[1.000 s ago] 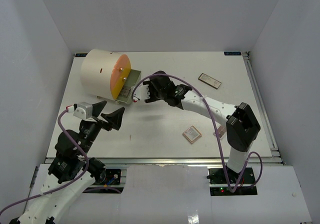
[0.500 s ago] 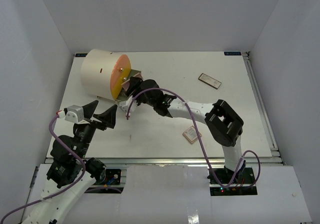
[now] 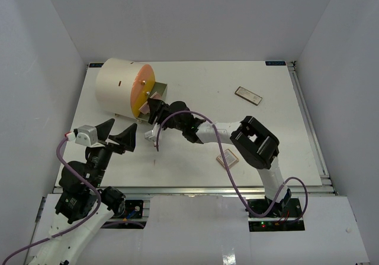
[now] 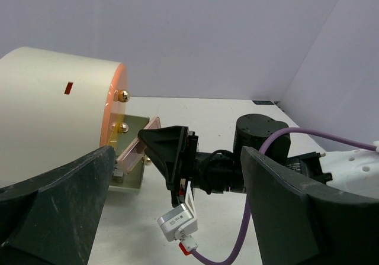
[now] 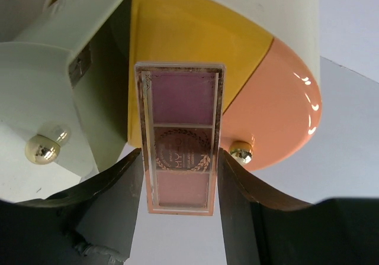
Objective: Organize the makeup
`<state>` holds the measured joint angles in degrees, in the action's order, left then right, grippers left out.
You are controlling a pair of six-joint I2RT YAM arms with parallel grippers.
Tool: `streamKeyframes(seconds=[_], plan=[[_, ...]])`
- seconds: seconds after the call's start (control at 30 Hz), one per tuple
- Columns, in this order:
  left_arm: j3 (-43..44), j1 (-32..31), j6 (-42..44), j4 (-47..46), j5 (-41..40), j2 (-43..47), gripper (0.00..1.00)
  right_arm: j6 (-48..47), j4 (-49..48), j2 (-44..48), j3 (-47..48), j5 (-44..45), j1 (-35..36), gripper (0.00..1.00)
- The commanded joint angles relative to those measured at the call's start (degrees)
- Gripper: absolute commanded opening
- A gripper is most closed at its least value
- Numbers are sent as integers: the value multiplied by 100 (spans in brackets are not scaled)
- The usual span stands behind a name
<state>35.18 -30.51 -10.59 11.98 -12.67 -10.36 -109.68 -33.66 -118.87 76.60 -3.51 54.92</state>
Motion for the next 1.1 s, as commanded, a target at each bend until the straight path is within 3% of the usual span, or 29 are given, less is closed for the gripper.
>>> streamKeyframes(seconds=[0.0,0.13,0.2,0.23,0.3,0.43,0.53,0.87,0.97,1.03,1.07], plan=[[-37,45,-40,-55,36,60,98,-378,-861,-177,41,-312,-73,21],[-39,54,-40,-55,48,57,98,-380,-923,-351,139,-332,-116,32],[-46,56,-40,-55,62,43,98,-387,-1063,-411,100,-371,-135,49],[-47,63,-40,-58,65,43,98,-396,-1139,-415,49,-414,-149,53],[-51,67,-44,-69,84,39,98,-473,-1250,-396,-85,-483,-153,79],[-46,91,-48,-75,101,25,98,-510,-1355,-282,-268,-535,-164,97],[-55,98,-49,-82,124,8,98,-501,-1371,-198,-330,-520,-174,92],[-55,116,-41,-98,212,-84,98,-284,-1339,824,-1067,-72,-231,93],[-64,116,-40,-126,335,-168,98,456,-256,1304,-1120,657,-289,93],[-54,116,-29,-144,497,-314,98,1240,1120,1730,-814,1086,-332,93],[-49,116,-20,-149,625,-379,98,1709,2303,1832,-448,1198,-400,94]])
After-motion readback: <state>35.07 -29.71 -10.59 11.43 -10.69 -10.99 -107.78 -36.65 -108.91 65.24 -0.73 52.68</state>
